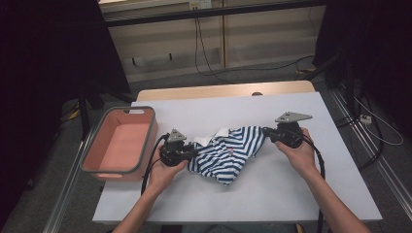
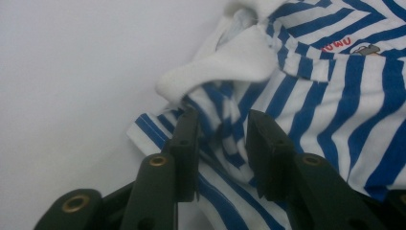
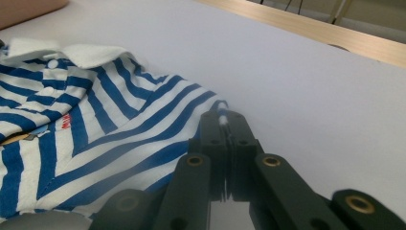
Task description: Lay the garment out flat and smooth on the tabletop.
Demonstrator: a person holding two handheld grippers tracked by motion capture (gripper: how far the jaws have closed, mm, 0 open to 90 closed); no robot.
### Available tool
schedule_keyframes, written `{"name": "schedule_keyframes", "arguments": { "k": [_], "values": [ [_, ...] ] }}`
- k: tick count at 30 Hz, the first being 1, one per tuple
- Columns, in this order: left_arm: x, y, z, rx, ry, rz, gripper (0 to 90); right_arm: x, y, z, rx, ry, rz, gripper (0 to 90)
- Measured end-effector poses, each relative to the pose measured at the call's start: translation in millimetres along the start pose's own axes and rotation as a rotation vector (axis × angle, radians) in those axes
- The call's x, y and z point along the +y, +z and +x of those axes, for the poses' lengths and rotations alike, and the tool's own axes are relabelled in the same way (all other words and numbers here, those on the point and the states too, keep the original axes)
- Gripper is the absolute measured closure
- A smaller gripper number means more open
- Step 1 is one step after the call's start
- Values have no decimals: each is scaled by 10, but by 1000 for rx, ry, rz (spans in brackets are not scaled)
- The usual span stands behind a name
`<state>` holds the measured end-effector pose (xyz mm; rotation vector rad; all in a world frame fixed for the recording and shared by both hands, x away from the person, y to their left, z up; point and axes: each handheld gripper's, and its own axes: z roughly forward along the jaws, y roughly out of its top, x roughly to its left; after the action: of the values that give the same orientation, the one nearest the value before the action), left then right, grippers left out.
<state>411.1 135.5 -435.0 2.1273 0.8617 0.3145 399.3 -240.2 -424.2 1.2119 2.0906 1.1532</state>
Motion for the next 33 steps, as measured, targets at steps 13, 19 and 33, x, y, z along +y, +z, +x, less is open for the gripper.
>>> {"name": "schedule_keyframes", "arguments": {
  "k": [13, 19, 33],
  "values": [
    [-77, 145, 118, 28, -38, 95, 492, -140, -183, -239, -55, 43, -3, 888],
    [-87, 201, 42, 20, 1, 122, 702, -249, -195, -265, -62, 46, 26, 887],
    [-222, -86, -119, -59, 2, 203, 897, -597, -429, -235, -58, 45, 69, 863]
  ]
}}
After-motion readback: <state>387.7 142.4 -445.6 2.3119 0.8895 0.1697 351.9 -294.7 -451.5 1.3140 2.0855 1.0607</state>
